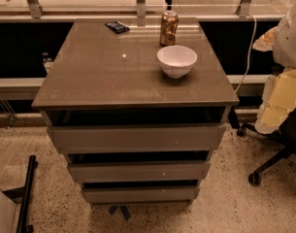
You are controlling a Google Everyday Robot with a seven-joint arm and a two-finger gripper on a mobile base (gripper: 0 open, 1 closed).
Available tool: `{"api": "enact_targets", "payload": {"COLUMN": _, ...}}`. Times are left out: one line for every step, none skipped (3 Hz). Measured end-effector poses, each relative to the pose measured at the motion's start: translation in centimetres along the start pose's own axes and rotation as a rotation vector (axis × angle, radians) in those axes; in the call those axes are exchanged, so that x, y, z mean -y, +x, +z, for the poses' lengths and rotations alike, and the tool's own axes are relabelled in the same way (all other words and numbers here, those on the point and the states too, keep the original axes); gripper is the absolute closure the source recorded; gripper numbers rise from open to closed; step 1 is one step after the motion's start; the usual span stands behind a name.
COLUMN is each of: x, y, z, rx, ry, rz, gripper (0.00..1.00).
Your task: Open middle drawer
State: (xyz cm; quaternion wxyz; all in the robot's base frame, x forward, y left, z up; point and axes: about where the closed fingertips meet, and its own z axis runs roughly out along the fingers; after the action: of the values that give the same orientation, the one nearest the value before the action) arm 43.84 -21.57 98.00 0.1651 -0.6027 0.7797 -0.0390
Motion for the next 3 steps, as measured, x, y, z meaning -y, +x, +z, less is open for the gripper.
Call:
{"api": "enact_targets", "payload": {"x": 0.0, "y": 0.0, "z": 0.0, "rx": 0.0, "ry": 0.0, "rz": 0.0, "gripper": 0.0}}
{"api": "enact_targets", "payload": {"x": -0.5, "y": 0.0, "z": 0.8, "rx": 0.027, "ry": 0.013, "rz": 0.016, "gripper": 0.0}}
{"api": "enact_targets", "payload": {"x": -1.5, "y": 0.3, "z": 2.8, "rx": 0.069, "ry": 0.025, "rz": 0.046, "gripper": 0.0}}
